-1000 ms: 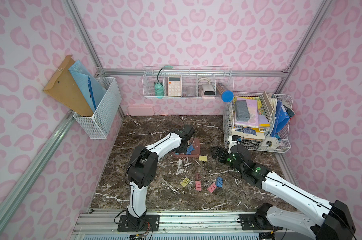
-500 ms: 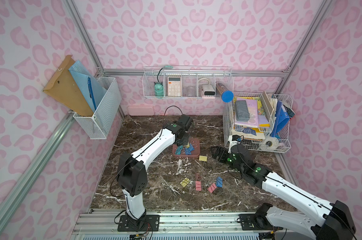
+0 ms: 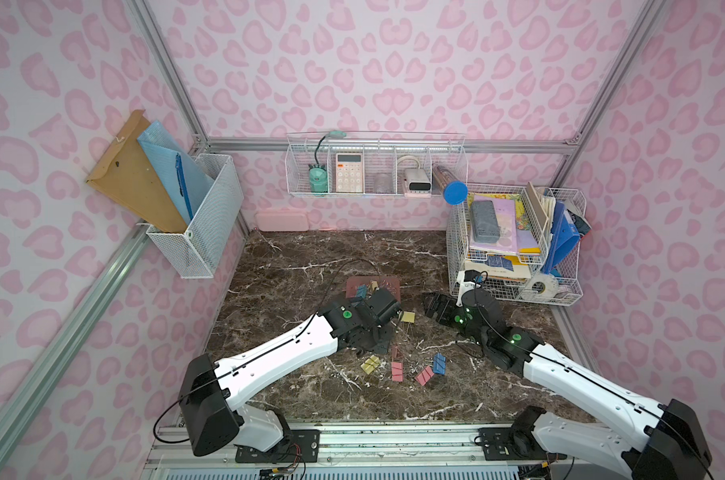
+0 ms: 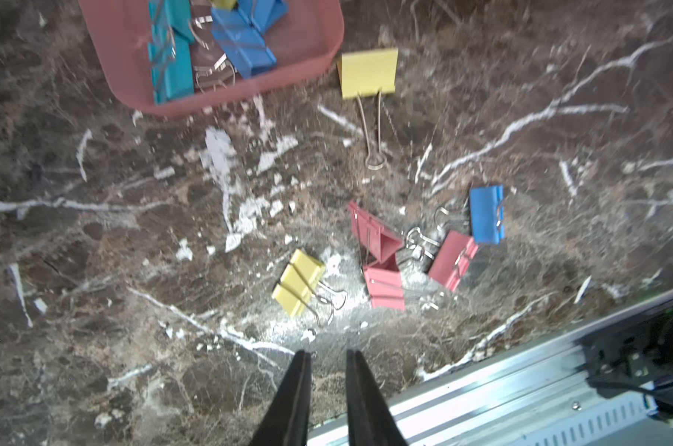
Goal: Put the binder clips in the storage box
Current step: Pick up the binder clip at the center of the board.
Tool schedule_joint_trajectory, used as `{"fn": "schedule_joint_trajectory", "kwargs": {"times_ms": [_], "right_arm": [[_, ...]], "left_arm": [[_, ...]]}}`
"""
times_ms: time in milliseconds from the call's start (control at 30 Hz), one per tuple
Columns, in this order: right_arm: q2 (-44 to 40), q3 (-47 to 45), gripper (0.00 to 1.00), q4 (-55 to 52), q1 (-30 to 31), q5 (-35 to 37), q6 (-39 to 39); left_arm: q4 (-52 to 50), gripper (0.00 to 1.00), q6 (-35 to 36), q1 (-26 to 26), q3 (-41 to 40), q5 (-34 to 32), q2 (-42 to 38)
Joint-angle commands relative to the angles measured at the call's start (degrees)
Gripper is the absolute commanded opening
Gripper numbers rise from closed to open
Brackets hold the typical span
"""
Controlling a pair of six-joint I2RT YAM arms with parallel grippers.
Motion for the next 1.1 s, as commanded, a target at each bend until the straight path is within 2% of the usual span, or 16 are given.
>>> {"fn": "schedule_joint_trajectory", "kwargs": {"times_ms": [0,167,467,667,867,1067], "right_arm": [[0.2,-0.6,0.94,2.0,0.0,-0.3,0.9],[0.2,-0.3,0.94,1.6,0.0,-0.7,1.3],[-2.4,-0.9,0.94,-0.4,-0.1,0.8,1.0],[-2.4,-1.2,0.94,-0.1,-0.2,0.6,1.0],[-1.9,-1.1,0.94,0.3,-0.2,0.1,1.0],[-2.3,-1.0,0.94,0.1,-0.2,0.2,1.0]], "left_arm": [[-0.3,0.23,-2.9,-3.1,-3.6,-1.1,0.6],[5.5,0.24,0.3,-5.8,-6.3,1.6,5.0],[4.7,0.34,0.1,-5.9,-6.8,-4.9,12.1],[5.5,0.33,0.9,-5.9,-8.3,-7.4,13.7],[6.8,0.26,1.0,-5.9,-8.5,-8.0,15.6],[8.2,0.27,1.4,-5.9,-8.4,-8.6,16.0]]}}
